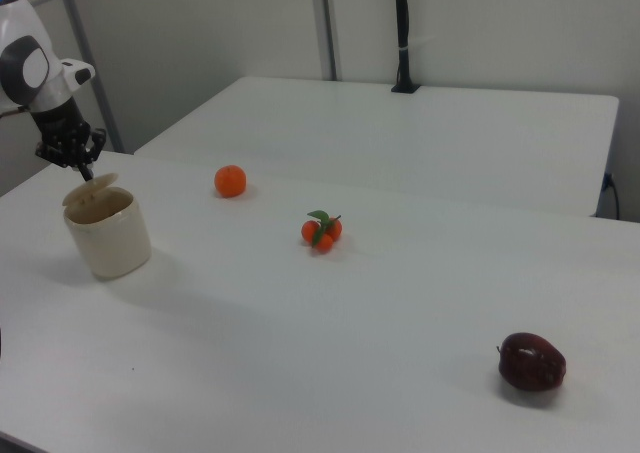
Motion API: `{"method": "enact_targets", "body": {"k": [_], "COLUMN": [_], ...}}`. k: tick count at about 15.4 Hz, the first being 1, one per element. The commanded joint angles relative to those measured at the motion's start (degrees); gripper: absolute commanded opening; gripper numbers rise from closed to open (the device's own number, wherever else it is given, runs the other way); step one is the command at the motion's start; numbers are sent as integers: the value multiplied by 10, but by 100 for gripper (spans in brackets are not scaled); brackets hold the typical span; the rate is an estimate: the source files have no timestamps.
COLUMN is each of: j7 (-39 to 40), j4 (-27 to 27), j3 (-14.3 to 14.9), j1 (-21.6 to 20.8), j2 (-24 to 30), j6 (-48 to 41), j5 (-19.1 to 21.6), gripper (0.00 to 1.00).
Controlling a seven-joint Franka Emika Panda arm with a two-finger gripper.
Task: Close garbage bin
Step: 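Push the raised lid down onto the bin opening with the gripper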
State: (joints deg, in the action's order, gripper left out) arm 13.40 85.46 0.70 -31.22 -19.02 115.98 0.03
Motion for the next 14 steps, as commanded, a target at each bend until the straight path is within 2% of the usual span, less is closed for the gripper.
{"method": "enact_targets", "body": {"k": [1, 14], "j7": [15, 15], "j4": [22, 34], "j3": [3, 3], "j1": [5, 12], "j2": [7, -36], "j6": [-22, -15], "j5": [-25, -35], "gripper": [0, 0]}}
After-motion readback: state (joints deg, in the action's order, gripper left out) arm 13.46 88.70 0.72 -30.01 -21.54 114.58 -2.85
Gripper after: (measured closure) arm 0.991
